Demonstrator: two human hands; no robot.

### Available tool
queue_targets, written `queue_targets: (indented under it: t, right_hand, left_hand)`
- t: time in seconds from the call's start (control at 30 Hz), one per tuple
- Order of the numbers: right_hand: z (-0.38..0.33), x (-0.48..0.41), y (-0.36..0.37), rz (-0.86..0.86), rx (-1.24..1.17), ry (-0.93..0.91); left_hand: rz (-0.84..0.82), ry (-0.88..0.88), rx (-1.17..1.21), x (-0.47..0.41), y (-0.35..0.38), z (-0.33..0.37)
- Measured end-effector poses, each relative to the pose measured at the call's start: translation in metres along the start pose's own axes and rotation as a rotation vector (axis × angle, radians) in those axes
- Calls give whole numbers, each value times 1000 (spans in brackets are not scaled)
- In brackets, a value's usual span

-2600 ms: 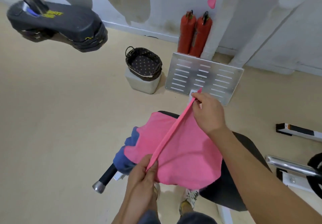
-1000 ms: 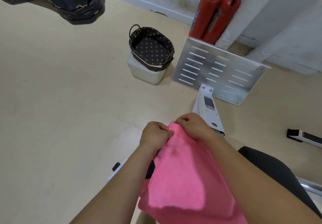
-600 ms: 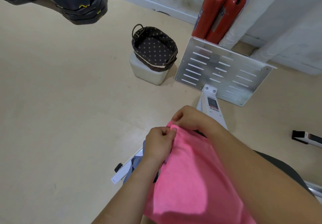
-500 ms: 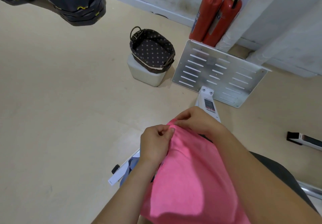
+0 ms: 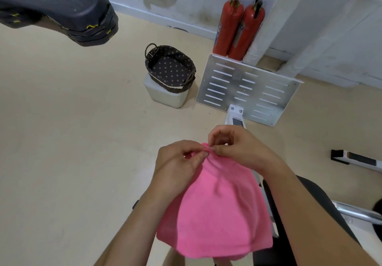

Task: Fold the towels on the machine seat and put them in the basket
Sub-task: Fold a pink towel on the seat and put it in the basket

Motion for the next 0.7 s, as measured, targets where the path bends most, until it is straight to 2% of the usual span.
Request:
queue_targets:
  t: [0.1,0.23,0.4,0.57,0.7]
  right_hand:
    - [-5,16,-2,-89,-4,-42]
    - [-13,43,1,-227,104,-16]
    - [-18,65,2,-201,477,-24]
    - [-30,93,12,-352,742,-50]
    - [-29,117,0,-333,1020,-75]
  left_hand:
    - [-13,-55,93,9,-5,15]
    - [-39,41,61,29,-13,47]
    - [-80,123,131,62,-28,90]
    - [-186,211,255,95,-40,132]
    - [-253,291,295,116,-45,159]
Point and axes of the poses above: each hand's wrist, its own x-axis away from the middle knuckle, its own y-axis out of the palm, z = x × y, the point moved 7 cm from there along -x, towards the middle knuckle, and after that the axes turned 6 degrees about x, right-handed, at the moved point
